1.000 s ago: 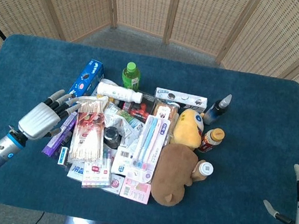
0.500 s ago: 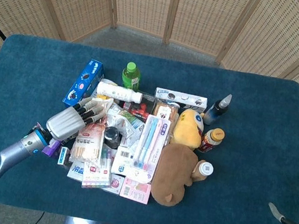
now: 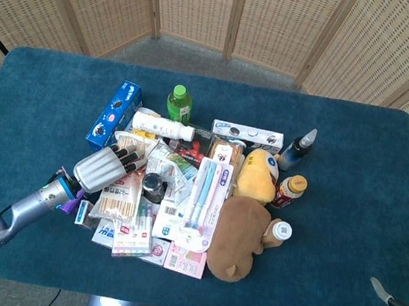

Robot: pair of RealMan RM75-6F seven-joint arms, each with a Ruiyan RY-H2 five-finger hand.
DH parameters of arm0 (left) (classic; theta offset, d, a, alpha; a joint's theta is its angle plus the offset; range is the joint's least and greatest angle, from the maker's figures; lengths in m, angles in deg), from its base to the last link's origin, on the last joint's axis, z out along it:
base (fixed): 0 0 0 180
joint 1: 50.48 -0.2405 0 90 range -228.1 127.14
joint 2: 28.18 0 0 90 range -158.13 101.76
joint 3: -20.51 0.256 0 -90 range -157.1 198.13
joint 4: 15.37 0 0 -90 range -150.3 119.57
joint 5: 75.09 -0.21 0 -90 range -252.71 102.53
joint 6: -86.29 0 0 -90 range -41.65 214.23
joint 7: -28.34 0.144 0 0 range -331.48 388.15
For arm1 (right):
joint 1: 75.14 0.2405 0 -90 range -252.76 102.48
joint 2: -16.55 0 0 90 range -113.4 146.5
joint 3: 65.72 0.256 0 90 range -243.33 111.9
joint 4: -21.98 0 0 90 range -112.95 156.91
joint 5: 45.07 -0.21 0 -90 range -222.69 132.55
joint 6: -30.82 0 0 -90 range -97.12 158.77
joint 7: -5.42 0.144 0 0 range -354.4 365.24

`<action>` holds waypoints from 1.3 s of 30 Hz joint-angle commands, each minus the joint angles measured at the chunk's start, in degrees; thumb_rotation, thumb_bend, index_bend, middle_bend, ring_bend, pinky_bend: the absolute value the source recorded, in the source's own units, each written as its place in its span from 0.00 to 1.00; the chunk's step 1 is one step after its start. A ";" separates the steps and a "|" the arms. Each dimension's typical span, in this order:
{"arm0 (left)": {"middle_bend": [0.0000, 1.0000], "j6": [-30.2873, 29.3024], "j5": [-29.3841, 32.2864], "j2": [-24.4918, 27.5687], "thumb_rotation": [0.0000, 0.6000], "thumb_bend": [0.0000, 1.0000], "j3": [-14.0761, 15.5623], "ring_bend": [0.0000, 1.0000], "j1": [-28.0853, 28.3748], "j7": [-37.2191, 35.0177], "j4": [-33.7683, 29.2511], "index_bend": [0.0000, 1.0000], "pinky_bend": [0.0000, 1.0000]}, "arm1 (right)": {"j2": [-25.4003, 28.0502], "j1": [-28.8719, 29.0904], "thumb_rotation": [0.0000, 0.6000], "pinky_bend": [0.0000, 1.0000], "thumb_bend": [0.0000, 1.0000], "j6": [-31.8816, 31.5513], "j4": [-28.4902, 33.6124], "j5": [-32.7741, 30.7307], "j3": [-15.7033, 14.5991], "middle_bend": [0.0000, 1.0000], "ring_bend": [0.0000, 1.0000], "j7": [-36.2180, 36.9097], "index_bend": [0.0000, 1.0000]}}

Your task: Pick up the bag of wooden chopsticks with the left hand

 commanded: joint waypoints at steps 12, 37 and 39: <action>0.74 -12.76 2.23 5.57 1.00 0.38 -2.55 0.73 -3.34 -3.61 -5.39 0.84 0.66 | -0.86 0.73 0.60 0.00 0.00 0.59 0.65 0.73 0.57 0.00 0.00 -1.26 0.00; 0.73 -33.83 3.64 18.59 1.00 0.38 -9.67 0.74 -11.87 -7.52 -24.42 0.82 0.67 | -3.62 1.01 0.60 0.00 0.01 1.60 -2.11 2.53 -0.14 0.00 0.00 0.58 0.00; 0.73 -33.87 3.65 19.39 1.00 0.38 -10.02 0.74 -12.09 -6.89 -25.58 0.82 0.67 | -3.79 1.05 0.60 0.00 0.01 1.70 -2.38 2.63 -0.16 0.00 0.00 0.83 0.00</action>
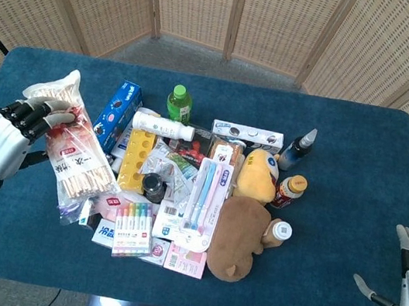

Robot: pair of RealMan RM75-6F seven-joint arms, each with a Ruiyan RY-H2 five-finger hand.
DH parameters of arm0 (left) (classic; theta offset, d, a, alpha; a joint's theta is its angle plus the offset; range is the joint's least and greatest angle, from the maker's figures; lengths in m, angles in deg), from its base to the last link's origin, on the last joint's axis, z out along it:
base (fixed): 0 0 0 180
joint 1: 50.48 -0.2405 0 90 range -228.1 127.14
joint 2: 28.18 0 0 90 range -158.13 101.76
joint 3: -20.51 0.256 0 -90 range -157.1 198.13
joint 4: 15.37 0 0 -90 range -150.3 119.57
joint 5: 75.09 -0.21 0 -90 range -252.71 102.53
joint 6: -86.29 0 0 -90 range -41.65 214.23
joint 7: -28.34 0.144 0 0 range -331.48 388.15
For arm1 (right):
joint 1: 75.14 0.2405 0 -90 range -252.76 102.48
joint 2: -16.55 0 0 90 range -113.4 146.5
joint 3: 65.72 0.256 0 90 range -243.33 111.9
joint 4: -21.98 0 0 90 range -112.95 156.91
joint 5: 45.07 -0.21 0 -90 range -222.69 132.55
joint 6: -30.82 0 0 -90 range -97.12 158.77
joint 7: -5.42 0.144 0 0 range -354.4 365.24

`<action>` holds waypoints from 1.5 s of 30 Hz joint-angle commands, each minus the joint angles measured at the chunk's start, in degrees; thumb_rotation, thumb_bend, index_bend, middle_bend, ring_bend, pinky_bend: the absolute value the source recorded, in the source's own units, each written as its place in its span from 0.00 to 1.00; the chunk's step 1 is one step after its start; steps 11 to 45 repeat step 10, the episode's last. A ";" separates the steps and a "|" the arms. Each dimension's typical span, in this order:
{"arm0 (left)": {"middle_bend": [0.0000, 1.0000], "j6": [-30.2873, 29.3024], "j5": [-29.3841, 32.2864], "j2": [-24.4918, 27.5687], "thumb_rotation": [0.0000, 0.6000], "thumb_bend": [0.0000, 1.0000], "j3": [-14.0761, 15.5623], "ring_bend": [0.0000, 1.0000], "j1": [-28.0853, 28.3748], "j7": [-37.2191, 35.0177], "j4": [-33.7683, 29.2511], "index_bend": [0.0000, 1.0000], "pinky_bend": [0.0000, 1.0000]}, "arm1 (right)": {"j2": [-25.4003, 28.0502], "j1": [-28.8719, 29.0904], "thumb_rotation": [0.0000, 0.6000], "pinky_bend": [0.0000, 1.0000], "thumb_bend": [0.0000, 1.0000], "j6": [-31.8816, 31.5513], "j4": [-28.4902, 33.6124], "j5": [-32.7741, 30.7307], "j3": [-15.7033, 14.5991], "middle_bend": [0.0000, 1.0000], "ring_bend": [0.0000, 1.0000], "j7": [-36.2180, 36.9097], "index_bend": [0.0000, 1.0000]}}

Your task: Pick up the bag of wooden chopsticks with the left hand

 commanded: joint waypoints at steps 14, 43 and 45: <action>0.73 0.82 -0.40 2.39 1.00 0.38 -1.49 0.74 -0.44 2.17 -3.99 0.82 0.67 | -0.74 0.43 0.61 0.00 0.00 0.91 -1.10 -0.35 0.24 0.00 0.00 0.86 0.00; 0.73 0.82 -0.40 2.39 1.00 0.38 -1.49 0.74 -0.44 2.17 -3.99 0.82 0.67 | -0.74 0.43 0.61 0.00 0.00 0.91 -1.10 -0.35 0.24 0.00 0.00 0.86 0.00; 0.73 0.82 -0.40 2.39 1.00 0.38 -1.49 0.74 -0.44 2.17 -3.99 0.82 0.67 | -0.74 0.43 0.61 0.00 0.00 0.91 -1.10 -0.35 0.24 0.00 0.00 0.86 0.00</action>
